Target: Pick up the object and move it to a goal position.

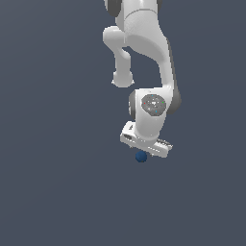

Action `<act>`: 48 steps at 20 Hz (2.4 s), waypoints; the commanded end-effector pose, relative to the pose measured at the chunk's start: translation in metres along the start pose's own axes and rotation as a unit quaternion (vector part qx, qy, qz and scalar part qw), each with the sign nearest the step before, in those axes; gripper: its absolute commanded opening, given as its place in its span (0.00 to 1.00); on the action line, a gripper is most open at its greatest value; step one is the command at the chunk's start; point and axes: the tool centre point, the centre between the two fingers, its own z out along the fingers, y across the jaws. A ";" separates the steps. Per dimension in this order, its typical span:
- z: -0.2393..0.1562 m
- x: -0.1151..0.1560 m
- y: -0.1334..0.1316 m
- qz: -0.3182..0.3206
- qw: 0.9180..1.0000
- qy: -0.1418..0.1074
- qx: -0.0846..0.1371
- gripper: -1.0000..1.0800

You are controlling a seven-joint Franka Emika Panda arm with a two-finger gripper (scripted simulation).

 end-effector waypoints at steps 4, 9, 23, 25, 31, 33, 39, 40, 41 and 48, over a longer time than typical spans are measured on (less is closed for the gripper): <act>0.006 0.003 -0.005 0.021 1.000 0.003 0.000 0.96; 0.007 0.002 -0.006 0.021 1.000 0.003 0.000 0.96; 0.057 0.002 -0.006 0.023 1.000 0.004 0.000 0.96; 0.057 0.003 -0.006 0.023 1.000 0.004 0.000 0.96; 0.057 0.003 -0.006 0.023 1.000 0.004 0.000 0.00; 0.057 0.003 -0.006 0.023 1.000 0.004 0.000 0.00; 0.056 0.003 -0.007 0.023 1.000 0.004 0.000 0.00; 0.054 0.004 -0.007 0.023 1.000 0.004 0.000 0.00; 0.052 0.004 -0.008 0.023 1.000 0.004 0.000 0.00; 0.026 0.013 -0.020 0.023 1.000 0.004 0.000 0.00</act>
